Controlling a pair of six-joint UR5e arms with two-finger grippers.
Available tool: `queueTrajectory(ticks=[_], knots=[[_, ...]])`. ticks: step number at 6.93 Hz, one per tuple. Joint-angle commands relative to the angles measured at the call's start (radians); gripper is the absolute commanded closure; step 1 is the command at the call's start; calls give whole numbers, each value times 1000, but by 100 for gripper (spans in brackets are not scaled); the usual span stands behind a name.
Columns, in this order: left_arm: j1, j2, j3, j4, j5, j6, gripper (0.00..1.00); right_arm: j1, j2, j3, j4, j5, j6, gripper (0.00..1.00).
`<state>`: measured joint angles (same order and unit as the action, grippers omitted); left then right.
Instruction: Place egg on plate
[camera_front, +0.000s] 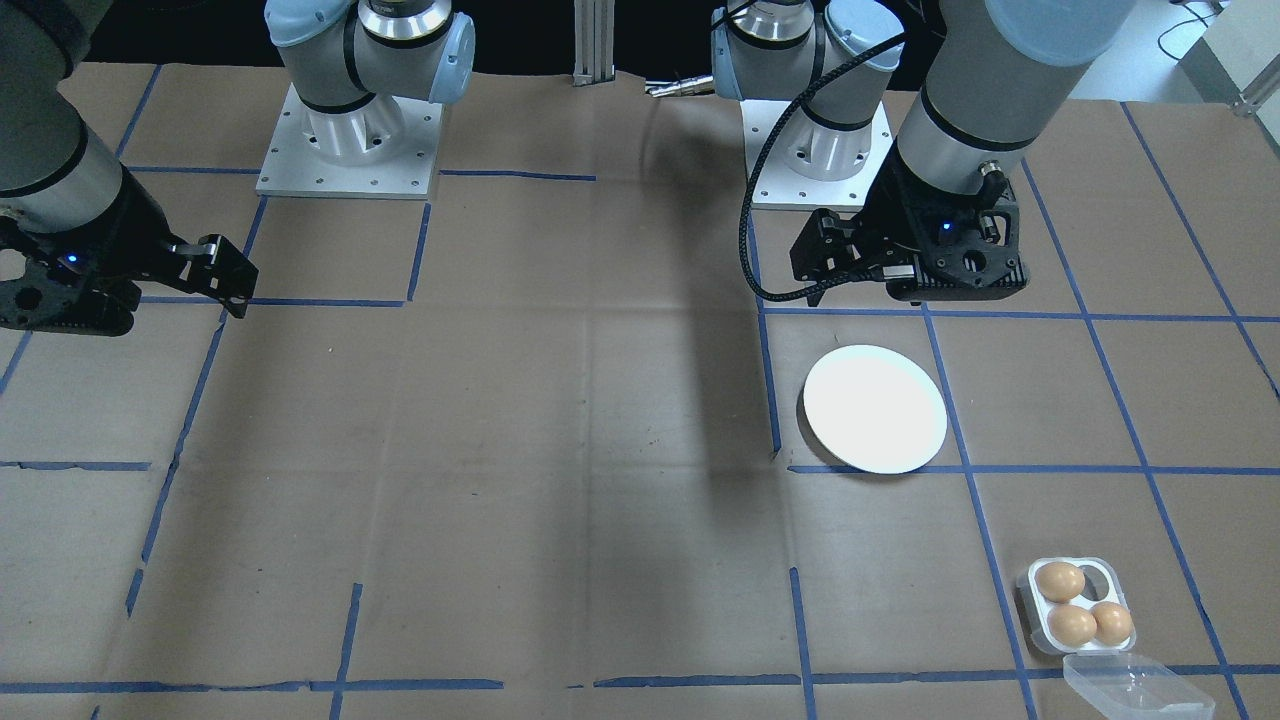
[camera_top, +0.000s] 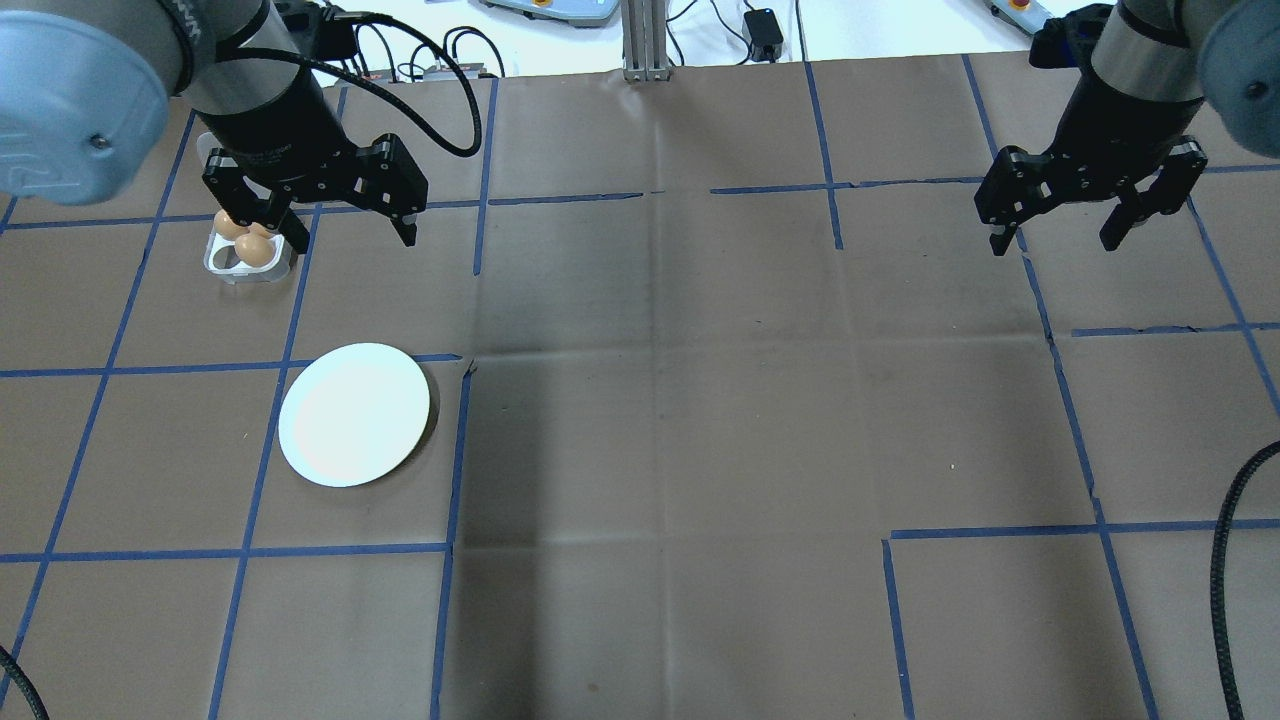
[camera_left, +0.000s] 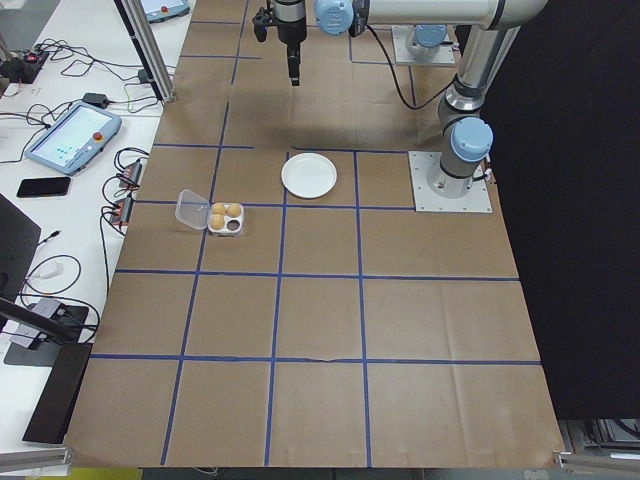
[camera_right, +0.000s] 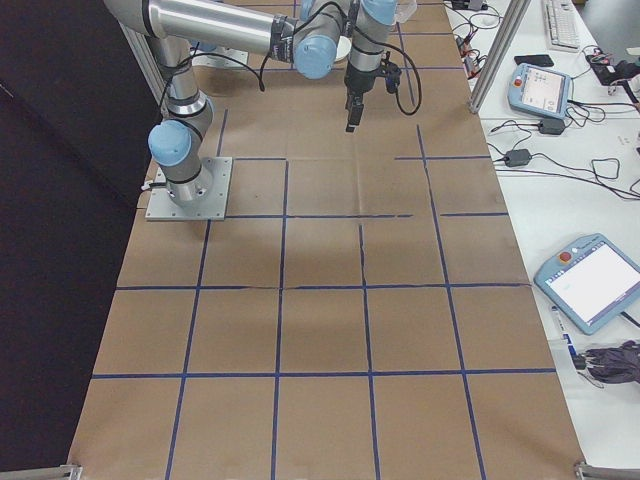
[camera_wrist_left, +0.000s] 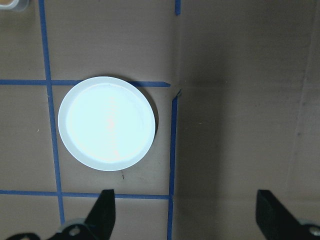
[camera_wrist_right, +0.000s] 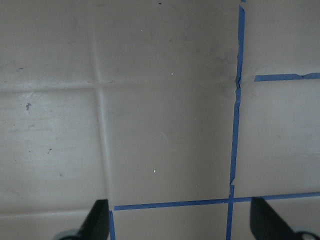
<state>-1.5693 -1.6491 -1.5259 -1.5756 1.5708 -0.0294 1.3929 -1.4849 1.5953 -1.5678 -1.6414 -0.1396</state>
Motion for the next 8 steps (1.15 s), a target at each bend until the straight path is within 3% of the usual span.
queueTrajectory(ticks=[1, 5, 6, 8], knots=[[0, -3, 1, 0, 5, 2, 0, 0, 0, 0, 0, 0, 0, 0], [24, 0, 19, 2, 11, 19, 0, 0, 0, 0, 0, 0, 0, 0], [75, 2, 20, 41, 6, 45, 0, 0, 0, 0, 0, 0, 0, 0], [293, -5, 26, 48, -3, 254, 0, 0, 0, 0, -1, 0, 0, 0]])
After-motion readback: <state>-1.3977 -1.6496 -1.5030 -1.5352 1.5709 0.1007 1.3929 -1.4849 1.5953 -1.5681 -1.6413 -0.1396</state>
